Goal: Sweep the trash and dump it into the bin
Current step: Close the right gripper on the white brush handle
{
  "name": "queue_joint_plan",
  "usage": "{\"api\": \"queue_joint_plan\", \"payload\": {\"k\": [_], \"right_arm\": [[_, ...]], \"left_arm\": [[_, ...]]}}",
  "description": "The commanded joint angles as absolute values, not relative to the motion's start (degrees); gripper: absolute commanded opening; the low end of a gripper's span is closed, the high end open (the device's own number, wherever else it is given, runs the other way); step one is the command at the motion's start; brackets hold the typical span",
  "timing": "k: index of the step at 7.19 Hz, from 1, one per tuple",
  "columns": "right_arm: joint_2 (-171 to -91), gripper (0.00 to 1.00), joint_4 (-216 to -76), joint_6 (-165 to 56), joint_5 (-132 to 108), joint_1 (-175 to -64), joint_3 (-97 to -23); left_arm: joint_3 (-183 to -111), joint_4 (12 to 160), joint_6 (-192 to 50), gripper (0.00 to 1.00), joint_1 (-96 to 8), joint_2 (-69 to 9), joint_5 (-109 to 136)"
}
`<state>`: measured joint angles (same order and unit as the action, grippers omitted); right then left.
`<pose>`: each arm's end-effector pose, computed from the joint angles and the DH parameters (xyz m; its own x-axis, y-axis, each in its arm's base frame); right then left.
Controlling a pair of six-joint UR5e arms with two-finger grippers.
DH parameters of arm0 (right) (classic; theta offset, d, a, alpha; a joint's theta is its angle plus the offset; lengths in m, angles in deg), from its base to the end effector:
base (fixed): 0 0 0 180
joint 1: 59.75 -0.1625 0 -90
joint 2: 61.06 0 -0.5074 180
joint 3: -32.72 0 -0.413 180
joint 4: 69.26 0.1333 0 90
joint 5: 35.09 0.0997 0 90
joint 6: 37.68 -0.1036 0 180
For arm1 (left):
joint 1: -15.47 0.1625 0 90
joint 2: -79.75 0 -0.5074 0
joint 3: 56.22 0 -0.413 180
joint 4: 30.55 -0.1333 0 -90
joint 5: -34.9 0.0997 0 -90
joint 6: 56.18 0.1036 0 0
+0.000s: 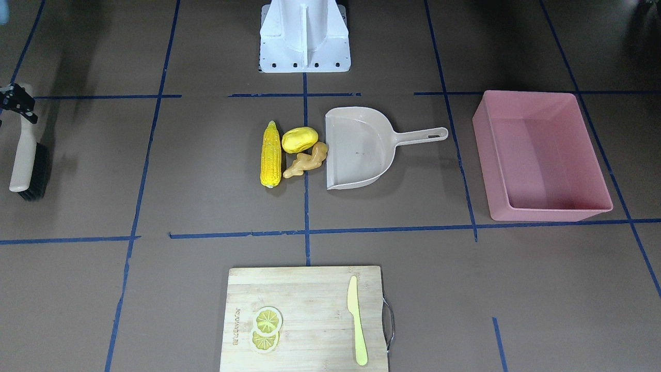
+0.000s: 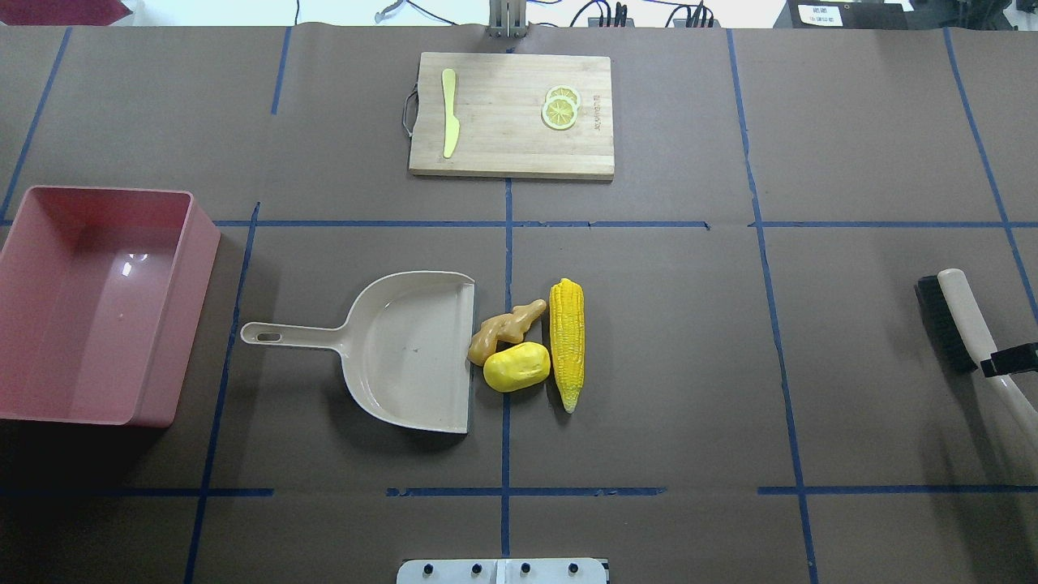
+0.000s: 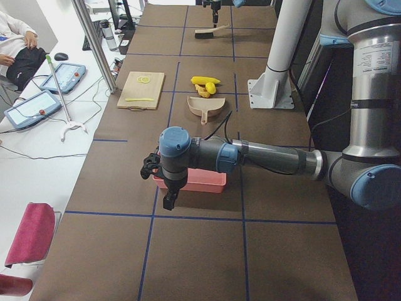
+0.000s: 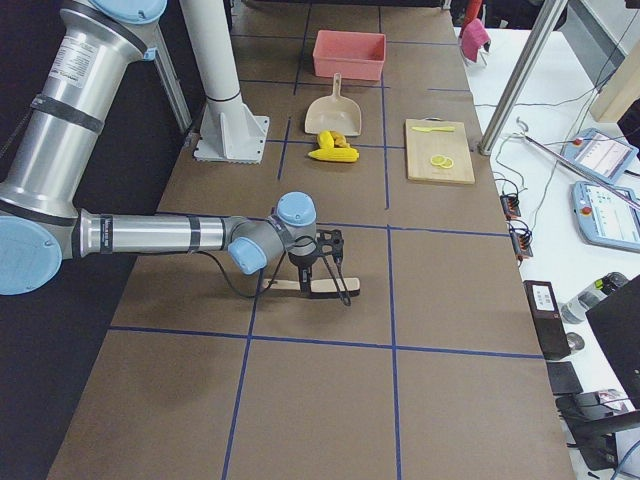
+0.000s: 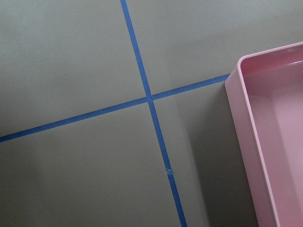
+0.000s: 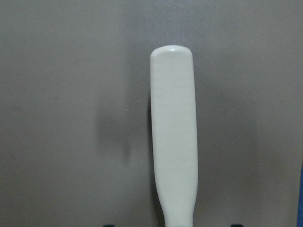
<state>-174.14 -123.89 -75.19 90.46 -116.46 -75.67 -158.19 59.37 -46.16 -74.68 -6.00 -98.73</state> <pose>-0.1263 -0.3255 0.6847 0.6978 -0.1132 0.7073 0.0595 0.9932 0.1003 -0.0631 -0.4803 0.6741 0.7135 0.2609 -0.6503 -0.1234 0.9604 0.2499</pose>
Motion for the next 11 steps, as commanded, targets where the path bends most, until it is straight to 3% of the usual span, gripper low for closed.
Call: {"api": "queue_joint_plan", "payload": {"k": [1,2,3,4,5,9,11], "right_arm": [[-174.88,0.82,-123.75,-74.94,89.11,-112.85,-74.96],[-174.97,0.82,-123.75,-74.77,88.40,-112.06,-73.91],[-174.97,0.70,-123.75,-74.77,88.31,-111.96,-73.20],[-174.88,0.29,-123.75,-74.77,88.31,-111.87,-72.93],[-174.71,0.03,-124.10,-74.77,88.31,-111.70,-72.93],[-173.92,0.00,-127.60,-74.50,90.32,-111.69,-75.20],[-170.86,0.00,-142.39,-74.59,90.77,-112.83,-85.88]], "left_arm": [[-158.00,59.37,-46.16,1.00,-74.62,-6.03,-98.78],[-158.08,59.37,-46.07,1.00,-74.71,-6.03,-98.78],[-158.17,59.37,-46.07,1.00,-74.71,-6.03,-98.78],[-158.43,59.37,-46.07,1.00,-74.71,-6.03,-98.70],[-158.52,59.37,-46.07,1.00,-74.71,-5.94,-98.70],[-158.88,59.28,-46.16,1.00,-74.71,-5.94,-98.79],[-160.19,59.37,-46.25,1.00,-74.71,-5.94,-101.31]]}}
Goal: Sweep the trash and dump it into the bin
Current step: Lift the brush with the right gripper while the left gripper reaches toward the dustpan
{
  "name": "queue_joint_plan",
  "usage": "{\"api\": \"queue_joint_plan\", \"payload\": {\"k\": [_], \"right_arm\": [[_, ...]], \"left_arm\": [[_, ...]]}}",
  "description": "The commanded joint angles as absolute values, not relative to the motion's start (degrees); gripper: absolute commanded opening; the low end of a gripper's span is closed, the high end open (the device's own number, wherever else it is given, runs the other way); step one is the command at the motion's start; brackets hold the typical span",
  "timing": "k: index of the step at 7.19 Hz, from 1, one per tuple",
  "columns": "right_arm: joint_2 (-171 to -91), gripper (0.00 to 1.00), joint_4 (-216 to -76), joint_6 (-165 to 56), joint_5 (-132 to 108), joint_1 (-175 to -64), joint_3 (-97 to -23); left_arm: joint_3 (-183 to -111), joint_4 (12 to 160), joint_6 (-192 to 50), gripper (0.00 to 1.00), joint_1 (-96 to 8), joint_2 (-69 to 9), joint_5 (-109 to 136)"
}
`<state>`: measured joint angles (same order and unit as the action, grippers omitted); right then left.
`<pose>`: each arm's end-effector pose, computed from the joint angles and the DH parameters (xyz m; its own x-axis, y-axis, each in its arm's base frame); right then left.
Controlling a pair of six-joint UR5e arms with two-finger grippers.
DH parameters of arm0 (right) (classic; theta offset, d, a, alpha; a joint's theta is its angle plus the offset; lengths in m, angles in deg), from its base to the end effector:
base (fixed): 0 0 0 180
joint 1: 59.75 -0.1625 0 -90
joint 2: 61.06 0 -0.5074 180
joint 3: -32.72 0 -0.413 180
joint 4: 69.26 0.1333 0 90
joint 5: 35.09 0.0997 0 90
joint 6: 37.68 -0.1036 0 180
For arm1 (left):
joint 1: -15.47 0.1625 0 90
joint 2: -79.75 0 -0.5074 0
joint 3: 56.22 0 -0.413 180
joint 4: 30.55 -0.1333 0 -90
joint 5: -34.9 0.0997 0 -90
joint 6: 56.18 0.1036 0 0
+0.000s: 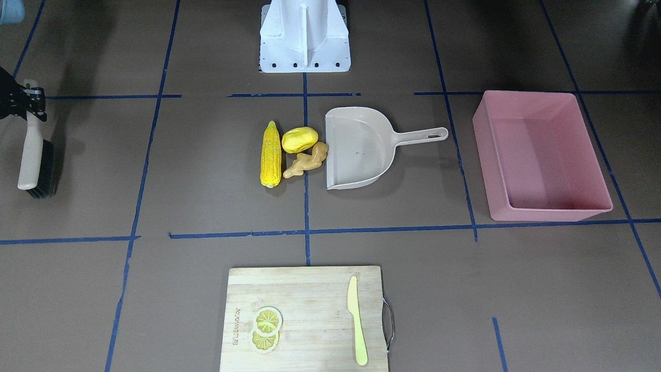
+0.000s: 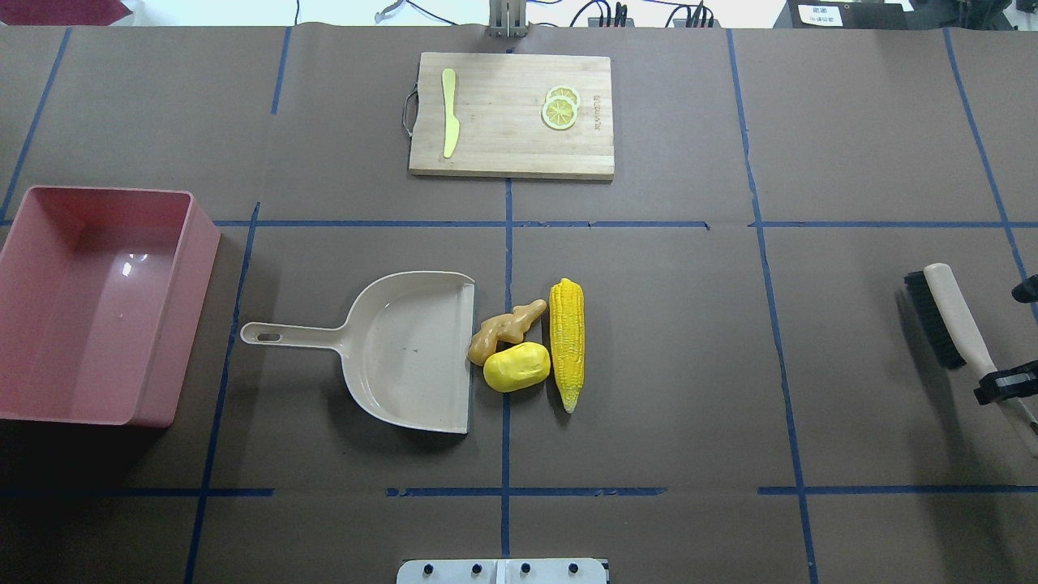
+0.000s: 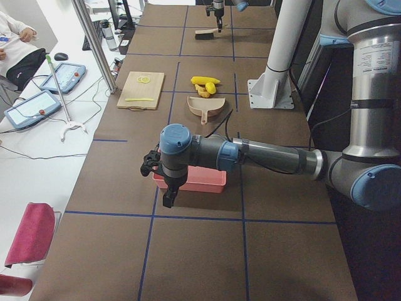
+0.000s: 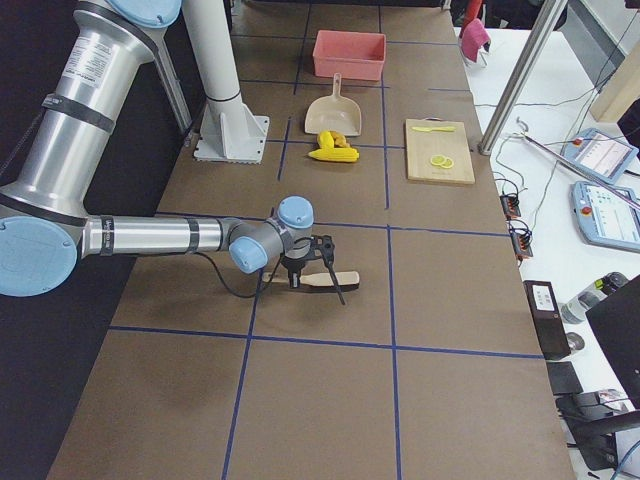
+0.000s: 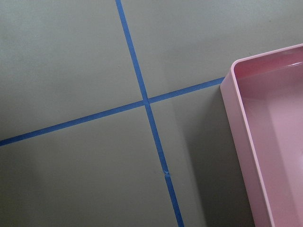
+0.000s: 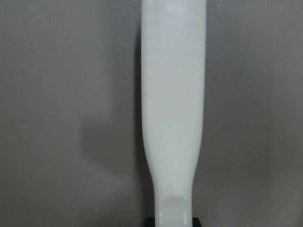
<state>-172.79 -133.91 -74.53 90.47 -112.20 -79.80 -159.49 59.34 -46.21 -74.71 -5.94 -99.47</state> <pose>-0.1565 -0.3234 0.6599 0.7193 -0.1324 0.6820 0.1447 0.9887 0.0394 -0.0624 -0.4795 0.6620 0.7049 0.2748 -0.6539 -0.1208 0.9549 0.2712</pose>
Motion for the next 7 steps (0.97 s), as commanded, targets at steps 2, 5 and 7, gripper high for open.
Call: {"api": "queue_joint_plan", "payload": {"k": [2,5,7], "right_arm": [[-166.37,0.00,-145.81,-76.77,90.68,-112.84,-87.78],[-159.27,0.00,-146.08,-84.33,89.89,-109.60,-87.00],[-152.68,0.00,-150.79,-88.56,89.37,-106.70,-86.55]], "left_arm": [[-162.29,67.21,-45.90,1.00,-74.53,-6.55,-103.27],[-162.30,80.53,-46.16,1.00,-66.30,-7.95,-110.98],[-162.39,82.57,-46.34,1.00,-59.36,-14.95,-111.97]]}}
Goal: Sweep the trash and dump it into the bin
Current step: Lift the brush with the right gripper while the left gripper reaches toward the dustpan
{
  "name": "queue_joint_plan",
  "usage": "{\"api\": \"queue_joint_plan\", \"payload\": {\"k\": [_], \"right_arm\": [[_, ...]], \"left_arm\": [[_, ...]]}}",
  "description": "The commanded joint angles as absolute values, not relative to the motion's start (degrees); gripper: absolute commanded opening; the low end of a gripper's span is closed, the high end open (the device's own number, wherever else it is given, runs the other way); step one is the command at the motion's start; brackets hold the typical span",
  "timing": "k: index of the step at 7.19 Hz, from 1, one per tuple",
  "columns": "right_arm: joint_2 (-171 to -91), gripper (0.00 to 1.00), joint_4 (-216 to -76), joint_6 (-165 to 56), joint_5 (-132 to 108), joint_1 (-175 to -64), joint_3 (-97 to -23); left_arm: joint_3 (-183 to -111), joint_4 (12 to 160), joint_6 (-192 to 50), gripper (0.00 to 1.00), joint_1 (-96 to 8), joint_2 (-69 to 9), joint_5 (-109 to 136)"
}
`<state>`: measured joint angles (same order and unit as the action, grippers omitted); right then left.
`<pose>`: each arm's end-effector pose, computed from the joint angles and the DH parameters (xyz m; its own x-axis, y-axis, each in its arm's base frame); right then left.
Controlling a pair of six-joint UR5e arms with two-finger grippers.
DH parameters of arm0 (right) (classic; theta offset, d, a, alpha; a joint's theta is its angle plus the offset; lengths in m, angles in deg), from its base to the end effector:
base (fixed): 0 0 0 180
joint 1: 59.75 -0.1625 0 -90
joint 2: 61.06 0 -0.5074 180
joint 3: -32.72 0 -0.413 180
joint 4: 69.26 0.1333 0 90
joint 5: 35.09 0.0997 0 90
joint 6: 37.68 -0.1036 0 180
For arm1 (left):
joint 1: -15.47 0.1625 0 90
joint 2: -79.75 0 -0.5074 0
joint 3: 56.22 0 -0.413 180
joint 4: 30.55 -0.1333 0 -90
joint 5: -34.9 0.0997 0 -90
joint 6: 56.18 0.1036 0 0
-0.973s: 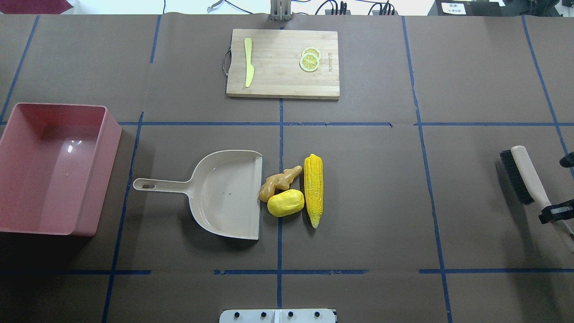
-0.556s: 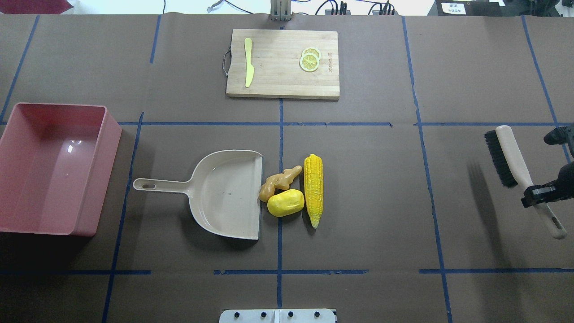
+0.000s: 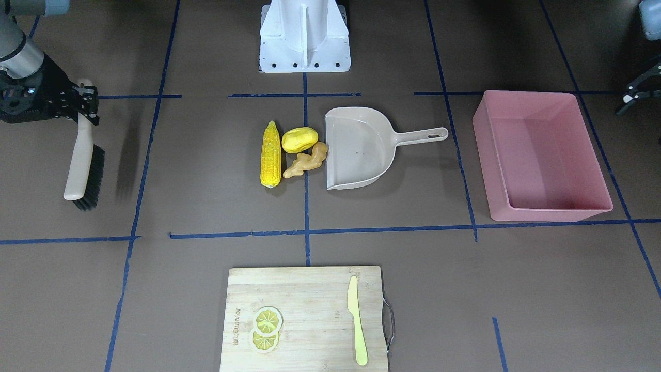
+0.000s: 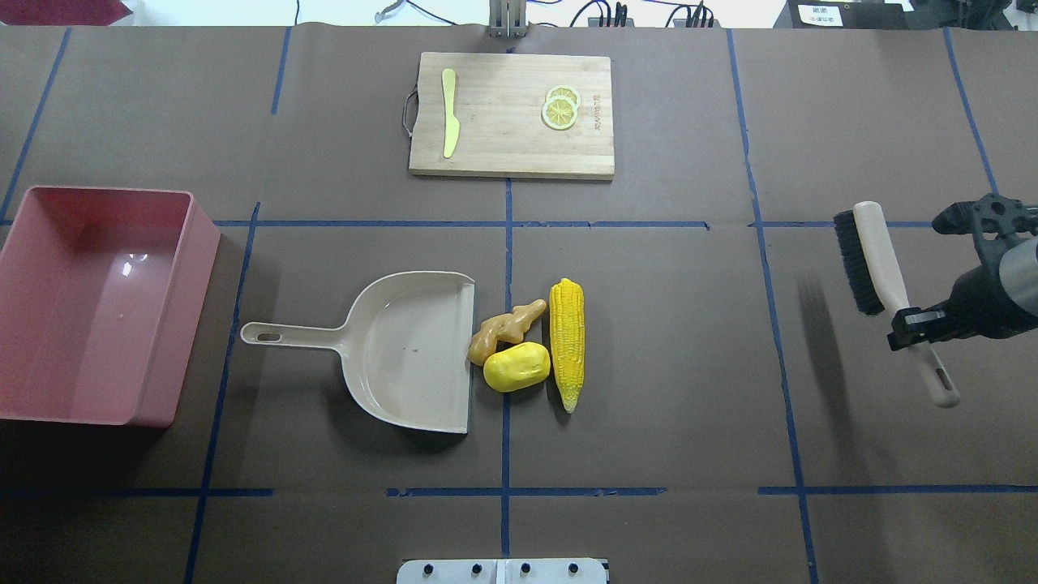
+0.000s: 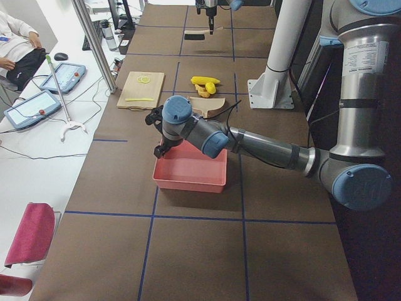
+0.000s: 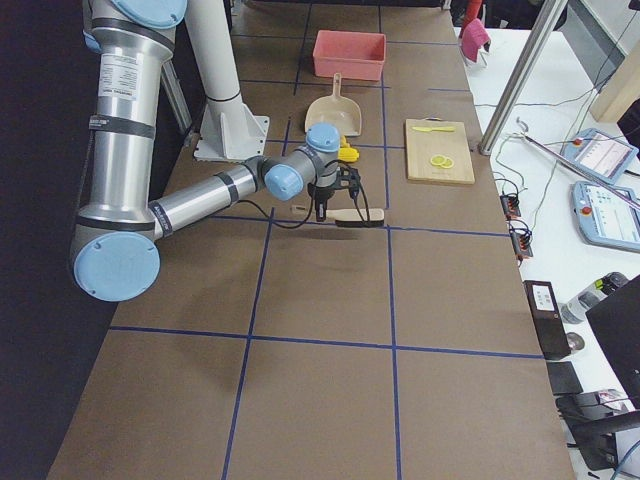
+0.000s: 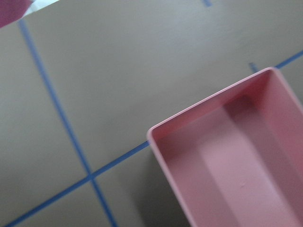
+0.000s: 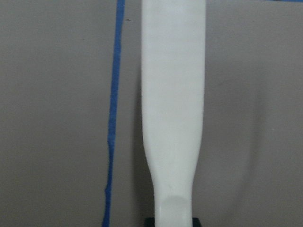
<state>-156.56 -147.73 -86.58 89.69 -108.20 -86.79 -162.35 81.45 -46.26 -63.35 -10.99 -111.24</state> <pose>-0.2491 -0.3929 0.5108 0.6662 -0.0624 0.7432 0.0573 0.9978 0.0323 0.0536 -0.5150 0.5324 0.4129 0.7416 -0.5288 -0.2255 0.6457 0.7296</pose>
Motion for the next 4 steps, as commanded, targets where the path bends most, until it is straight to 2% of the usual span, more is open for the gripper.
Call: {"api": "queue_joint_plan", "payload": {"k": [1,4], "right_arm": [[-151.52,0.00,-152.13,-89.17,88.41,-106.08,-86.64],[-151.42,0.00,-152.23,-89.18,87.87,-104.41,-86.64]], "left_arm": [[-162.39,82.57,-46.25,1.00,-54.63,-18.65,-111.45],[-162.30,83.54,-43.35,1.00,-46.25,-23.95,-111.18]]}}
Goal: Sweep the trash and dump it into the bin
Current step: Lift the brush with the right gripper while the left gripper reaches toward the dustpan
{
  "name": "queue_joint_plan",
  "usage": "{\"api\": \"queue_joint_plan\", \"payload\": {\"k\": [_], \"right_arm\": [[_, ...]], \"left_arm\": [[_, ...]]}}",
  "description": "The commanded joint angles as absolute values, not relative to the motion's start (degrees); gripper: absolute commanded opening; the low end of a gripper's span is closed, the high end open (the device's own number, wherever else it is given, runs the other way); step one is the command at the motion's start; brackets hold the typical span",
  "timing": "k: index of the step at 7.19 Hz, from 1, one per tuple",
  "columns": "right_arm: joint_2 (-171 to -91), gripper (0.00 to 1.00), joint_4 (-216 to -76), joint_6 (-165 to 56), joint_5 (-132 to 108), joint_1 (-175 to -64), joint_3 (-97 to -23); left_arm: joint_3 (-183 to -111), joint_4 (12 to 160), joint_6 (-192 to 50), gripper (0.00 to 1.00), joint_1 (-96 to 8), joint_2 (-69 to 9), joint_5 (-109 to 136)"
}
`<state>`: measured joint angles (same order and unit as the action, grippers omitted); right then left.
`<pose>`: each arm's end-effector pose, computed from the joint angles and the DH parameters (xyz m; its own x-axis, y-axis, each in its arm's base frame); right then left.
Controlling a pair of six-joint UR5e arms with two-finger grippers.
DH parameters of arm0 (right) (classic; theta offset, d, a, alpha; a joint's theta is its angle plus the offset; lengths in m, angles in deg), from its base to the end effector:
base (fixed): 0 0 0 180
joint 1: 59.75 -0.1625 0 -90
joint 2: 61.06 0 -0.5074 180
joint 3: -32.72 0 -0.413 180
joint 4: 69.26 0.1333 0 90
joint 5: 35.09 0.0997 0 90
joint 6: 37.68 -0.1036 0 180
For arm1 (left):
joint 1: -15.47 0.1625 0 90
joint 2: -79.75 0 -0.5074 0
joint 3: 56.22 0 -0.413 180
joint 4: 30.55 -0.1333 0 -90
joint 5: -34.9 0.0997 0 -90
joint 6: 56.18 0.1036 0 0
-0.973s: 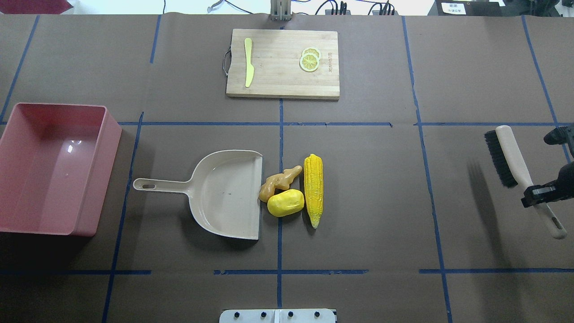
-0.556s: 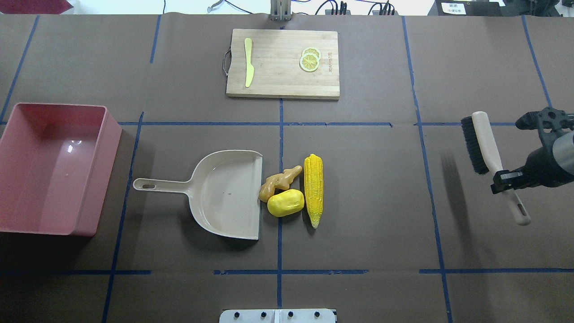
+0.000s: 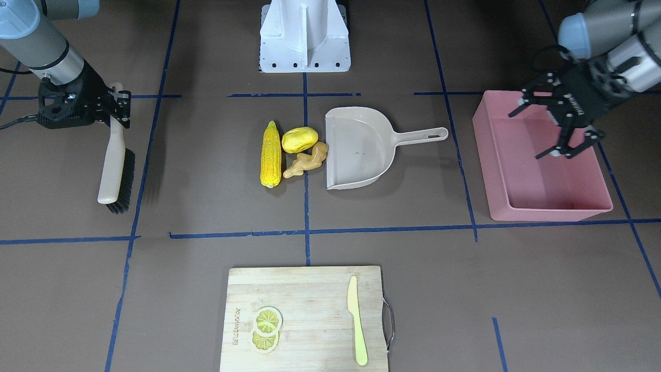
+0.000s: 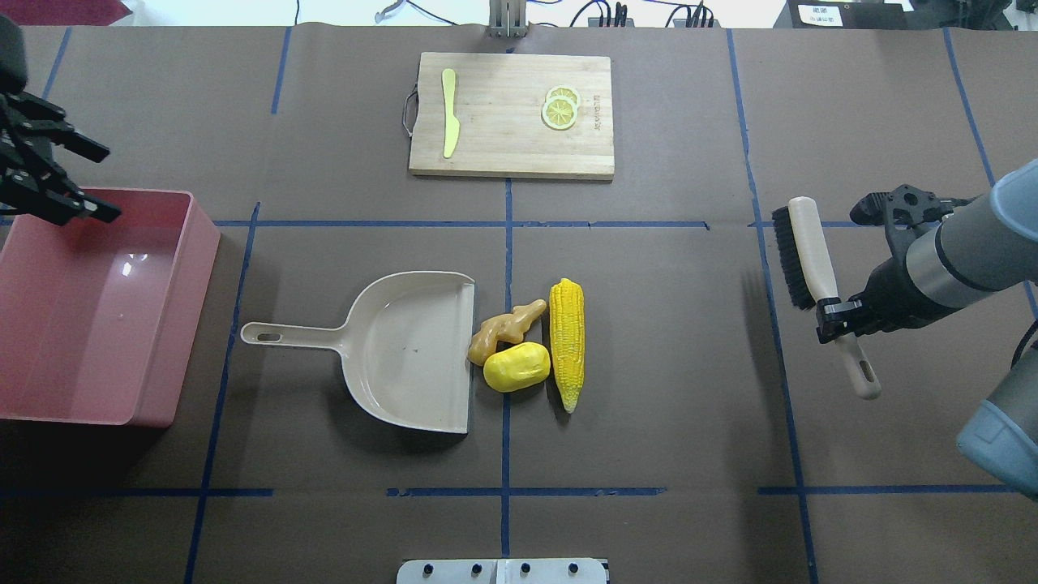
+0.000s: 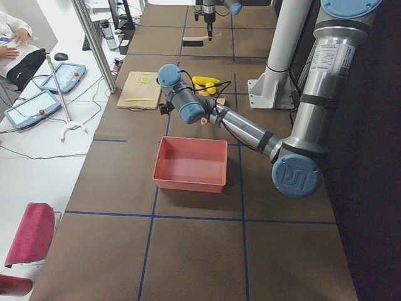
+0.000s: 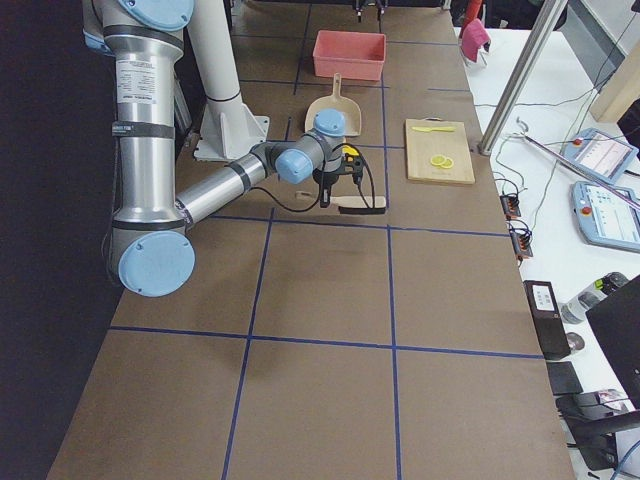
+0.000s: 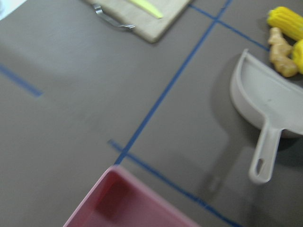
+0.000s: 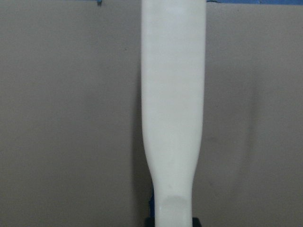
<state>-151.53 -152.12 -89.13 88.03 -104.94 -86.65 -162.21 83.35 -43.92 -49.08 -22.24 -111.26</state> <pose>-0.2903 -0.4010 0.4818 0.6748 -0.0613 0.7355 0.0676 0.9975 0.0211 0.2053 -0.5414 0.4222 0.1606 0.9288 -0.3340 -0.3064 0.3686 0.8777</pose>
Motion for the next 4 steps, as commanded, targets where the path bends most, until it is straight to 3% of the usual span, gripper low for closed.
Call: {"api": "queue_joint_plan", "payload": {"k": [1,4], "right_arm": [[-151.42,0.00,-152.23,-89.18,87.70,-104.14,-86.64],[-151.42,0.00,-151.97,-90.22,86.29,-101.95,-86.64]], "left_arm": [[-162.22,83.54,-43.35,1.00,-43.27,-25.96,-110.92],[-162.21,83.80,-43.09,1.00,-35.03,-27.30,-102.71]]}}
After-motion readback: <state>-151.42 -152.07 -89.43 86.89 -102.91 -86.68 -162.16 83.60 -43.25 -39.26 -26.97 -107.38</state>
